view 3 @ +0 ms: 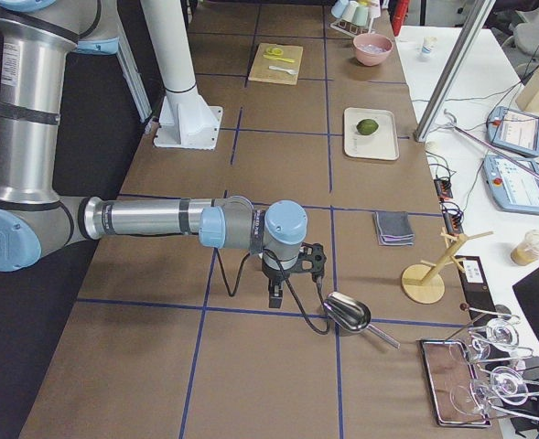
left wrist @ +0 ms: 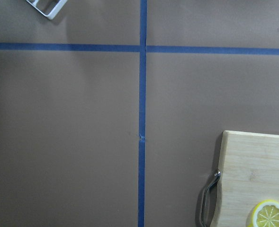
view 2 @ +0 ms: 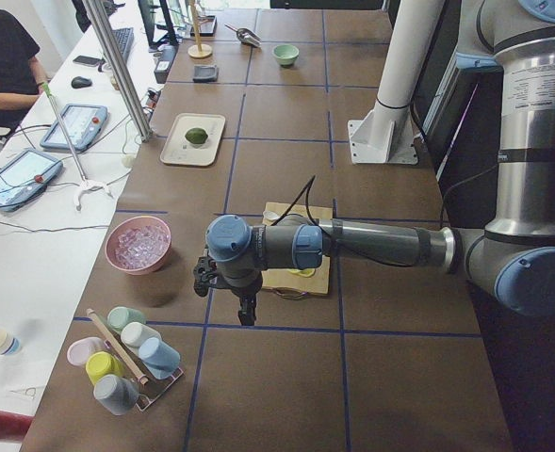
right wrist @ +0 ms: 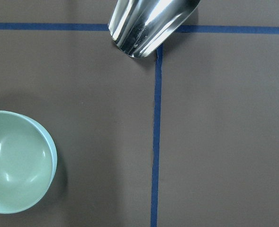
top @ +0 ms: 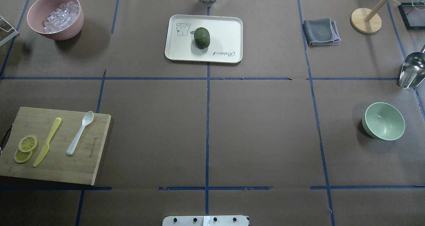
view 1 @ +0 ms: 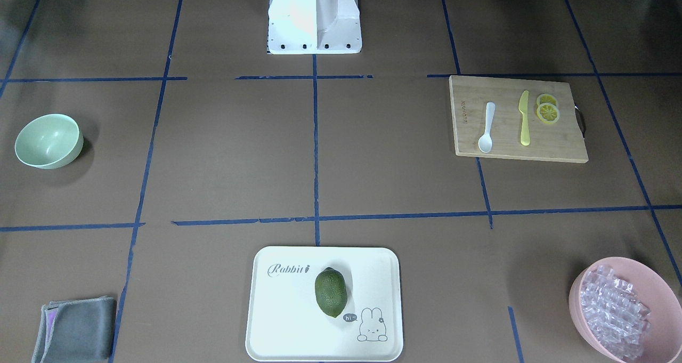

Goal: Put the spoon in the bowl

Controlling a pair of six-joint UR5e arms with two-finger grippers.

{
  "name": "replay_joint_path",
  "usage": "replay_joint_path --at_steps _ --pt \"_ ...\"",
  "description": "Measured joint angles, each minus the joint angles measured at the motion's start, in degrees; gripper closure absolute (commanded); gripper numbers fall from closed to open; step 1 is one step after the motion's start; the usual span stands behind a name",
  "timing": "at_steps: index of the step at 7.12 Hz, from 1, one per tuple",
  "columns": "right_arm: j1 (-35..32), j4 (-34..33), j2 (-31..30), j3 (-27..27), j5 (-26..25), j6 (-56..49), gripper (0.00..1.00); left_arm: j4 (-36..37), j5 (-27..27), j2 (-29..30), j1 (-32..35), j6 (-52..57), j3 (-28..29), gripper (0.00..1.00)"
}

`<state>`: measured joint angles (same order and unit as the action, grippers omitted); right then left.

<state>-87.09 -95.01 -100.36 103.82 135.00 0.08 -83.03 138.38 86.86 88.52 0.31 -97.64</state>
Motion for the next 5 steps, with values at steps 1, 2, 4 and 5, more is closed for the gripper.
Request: replay_joint_path --at_steps 1,2,4,5 --pt "0.0 0.0 0.0 0.1 0.0 0.0 0.0 0.1 0.0 0.1 0.1 0.1 -0.1 0.0" --pt "0.0 0.1 0.0 0.2 0.0 -0.1 0.0 0.1 0.0 -0.1 0.2 0.2 -0.3 0.0" --pt "0.0 0.1 0.1 0.2 0.0 -0.1 0.0 0.0 0.1 -0.5 0.2 -0.1 -0.4 0.0" --pt "0.0 0.1 0.1 0.2 0.0 -0.1 0.0 -0.1 0.2 -0.3 0.2 -0.2 -0.4 0.0"
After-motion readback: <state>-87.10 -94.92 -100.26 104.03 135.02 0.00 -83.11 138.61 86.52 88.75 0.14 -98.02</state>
